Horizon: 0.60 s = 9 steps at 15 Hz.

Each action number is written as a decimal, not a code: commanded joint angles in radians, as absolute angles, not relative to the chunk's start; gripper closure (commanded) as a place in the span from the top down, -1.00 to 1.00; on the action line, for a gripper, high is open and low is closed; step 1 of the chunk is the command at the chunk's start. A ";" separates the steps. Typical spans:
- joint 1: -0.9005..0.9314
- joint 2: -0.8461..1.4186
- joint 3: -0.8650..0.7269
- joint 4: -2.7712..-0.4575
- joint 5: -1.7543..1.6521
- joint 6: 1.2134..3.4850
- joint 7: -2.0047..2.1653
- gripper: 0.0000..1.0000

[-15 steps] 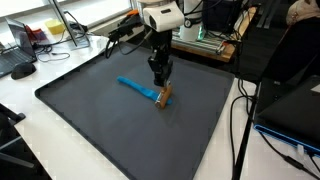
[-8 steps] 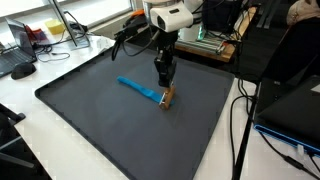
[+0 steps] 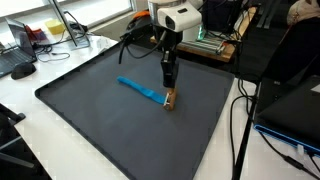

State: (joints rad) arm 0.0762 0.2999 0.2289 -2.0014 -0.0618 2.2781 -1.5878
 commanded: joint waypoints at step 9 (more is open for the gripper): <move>0.104 0.337 0.262 -2.053 -0.033 2.310 -1.713 -0.57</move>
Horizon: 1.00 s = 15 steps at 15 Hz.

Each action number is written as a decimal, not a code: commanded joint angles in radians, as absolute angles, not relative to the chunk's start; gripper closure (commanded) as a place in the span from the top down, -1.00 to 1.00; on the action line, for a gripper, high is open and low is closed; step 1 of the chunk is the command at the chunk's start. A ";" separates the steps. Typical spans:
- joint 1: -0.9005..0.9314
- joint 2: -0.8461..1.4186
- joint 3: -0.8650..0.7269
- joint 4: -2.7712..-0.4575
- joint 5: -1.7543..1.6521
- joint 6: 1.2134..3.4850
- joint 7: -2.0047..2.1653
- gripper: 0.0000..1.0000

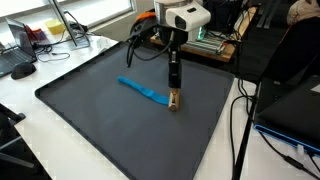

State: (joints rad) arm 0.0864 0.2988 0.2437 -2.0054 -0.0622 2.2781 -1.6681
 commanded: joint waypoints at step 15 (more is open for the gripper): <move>0.116 0.335 0.296 -2.065 -0.002 2.297 -1.832 -0.57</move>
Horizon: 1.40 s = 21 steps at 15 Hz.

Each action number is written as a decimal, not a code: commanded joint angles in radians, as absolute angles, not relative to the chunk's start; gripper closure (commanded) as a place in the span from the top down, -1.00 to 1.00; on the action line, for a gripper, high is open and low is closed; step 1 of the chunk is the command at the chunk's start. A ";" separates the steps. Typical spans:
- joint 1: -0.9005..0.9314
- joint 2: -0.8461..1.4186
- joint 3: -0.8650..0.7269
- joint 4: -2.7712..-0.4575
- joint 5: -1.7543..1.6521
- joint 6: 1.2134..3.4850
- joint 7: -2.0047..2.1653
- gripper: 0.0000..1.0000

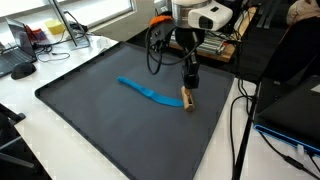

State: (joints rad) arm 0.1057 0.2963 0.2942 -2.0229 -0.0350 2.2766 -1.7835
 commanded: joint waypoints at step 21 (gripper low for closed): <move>-0.055 0.113 0.159 -2.081 0.608 2.024 -1.966 -0.57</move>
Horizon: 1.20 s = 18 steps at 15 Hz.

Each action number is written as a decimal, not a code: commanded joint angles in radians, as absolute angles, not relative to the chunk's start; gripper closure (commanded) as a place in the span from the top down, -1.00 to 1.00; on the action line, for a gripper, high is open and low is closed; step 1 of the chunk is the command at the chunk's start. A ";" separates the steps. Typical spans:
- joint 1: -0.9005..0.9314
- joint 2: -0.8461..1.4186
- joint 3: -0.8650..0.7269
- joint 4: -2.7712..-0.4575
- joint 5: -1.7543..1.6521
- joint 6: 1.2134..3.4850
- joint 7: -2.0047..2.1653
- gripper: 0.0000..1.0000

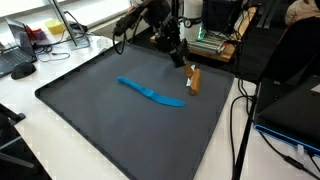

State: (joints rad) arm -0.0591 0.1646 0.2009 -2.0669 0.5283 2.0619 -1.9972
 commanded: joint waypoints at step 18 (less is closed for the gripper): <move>0.003 0.124 0.113 -2.111 0.522 2.340 -1.607 -0.57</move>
State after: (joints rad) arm -0.0111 0.1283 0.1187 -2.1105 0.5501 2.3244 -1.6354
